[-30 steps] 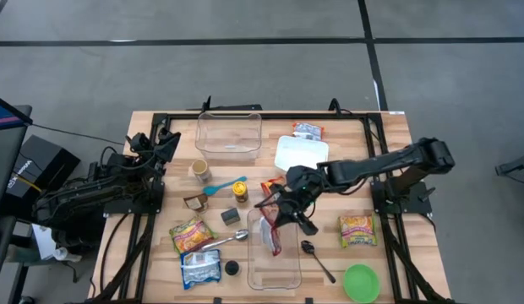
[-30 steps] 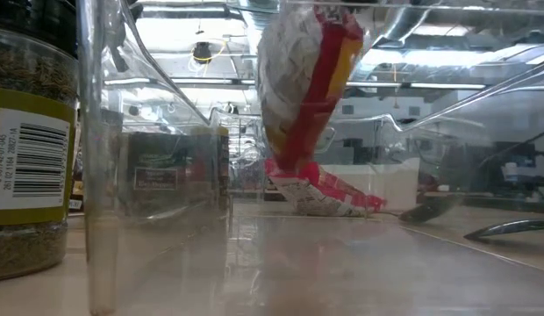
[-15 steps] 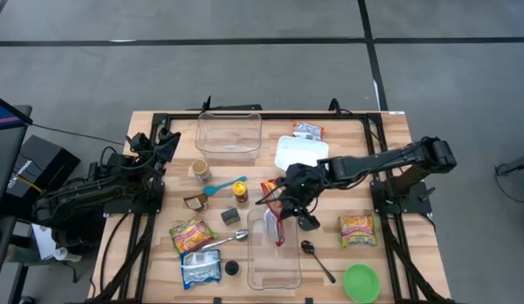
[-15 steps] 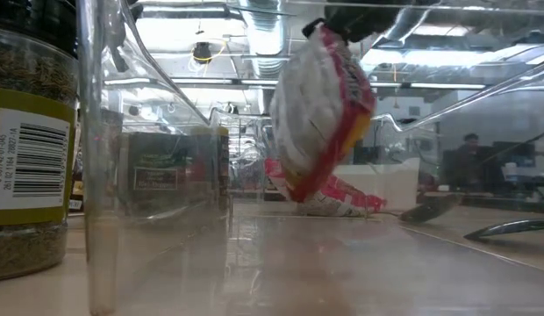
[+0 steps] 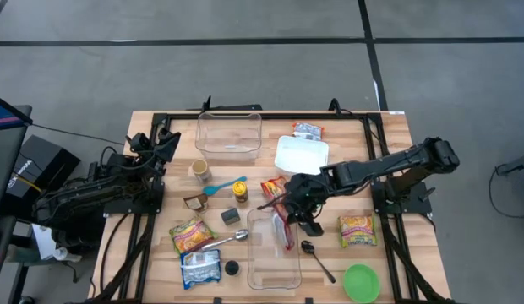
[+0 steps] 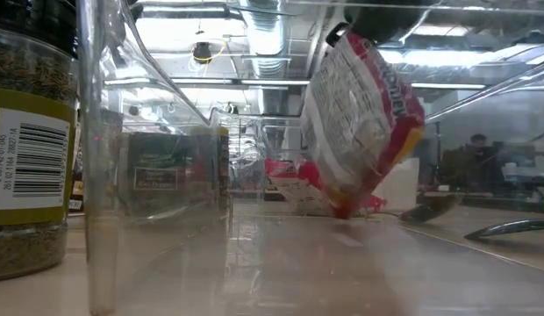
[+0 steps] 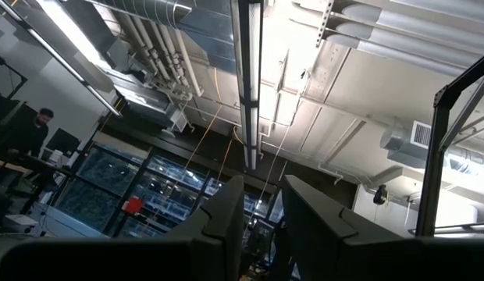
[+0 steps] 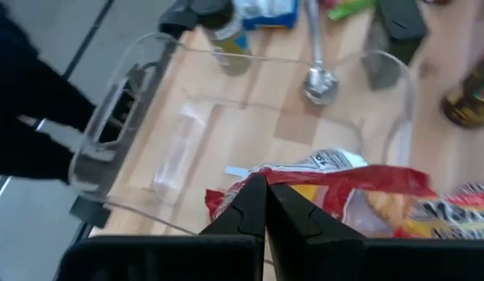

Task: Pick & Place Food Item
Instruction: Put the red noodle pack into the bottom transparent bin

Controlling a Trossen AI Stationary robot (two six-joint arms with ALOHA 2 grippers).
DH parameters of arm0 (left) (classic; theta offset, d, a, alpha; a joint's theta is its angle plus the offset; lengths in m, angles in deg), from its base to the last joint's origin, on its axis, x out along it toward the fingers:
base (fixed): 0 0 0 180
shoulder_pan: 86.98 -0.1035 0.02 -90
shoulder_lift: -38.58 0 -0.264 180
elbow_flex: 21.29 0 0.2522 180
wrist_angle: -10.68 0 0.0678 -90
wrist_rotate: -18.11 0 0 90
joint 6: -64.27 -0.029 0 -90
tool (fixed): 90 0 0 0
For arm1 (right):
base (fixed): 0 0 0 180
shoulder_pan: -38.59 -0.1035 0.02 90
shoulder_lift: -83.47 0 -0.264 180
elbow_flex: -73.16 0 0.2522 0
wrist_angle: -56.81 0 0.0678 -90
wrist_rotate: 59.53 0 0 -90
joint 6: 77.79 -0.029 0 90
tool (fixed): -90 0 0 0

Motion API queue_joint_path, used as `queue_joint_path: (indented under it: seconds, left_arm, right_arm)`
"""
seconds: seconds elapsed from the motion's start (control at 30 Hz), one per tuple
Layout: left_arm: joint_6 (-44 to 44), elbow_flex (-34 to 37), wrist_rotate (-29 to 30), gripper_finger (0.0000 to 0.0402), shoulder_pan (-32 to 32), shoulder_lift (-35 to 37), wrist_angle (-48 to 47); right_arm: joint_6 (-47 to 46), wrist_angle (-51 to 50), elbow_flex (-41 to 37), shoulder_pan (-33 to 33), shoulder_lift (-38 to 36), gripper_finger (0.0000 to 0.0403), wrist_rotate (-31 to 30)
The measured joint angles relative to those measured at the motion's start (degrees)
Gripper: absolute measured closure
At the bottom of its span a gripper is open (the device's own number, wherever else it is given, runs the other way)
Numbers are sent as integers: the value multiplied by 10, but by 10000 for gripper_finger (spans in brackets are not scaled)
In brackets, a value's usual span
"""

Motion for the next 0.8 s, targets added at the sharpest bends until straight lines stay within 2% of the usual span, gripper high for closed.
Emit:
queue_joint_path:
  seconds: [0.4, 0.8]
  left_arm:
    - [0, 0, 0, 317, 0, 0, 0]
    - [0, 0, 0, 317, 0, 0, 0]
  right_arm:
    - [-97, -27, 0, -47, -1, 403, -105]
    - [-225, -50, 0, -93, -21, 403, -276]
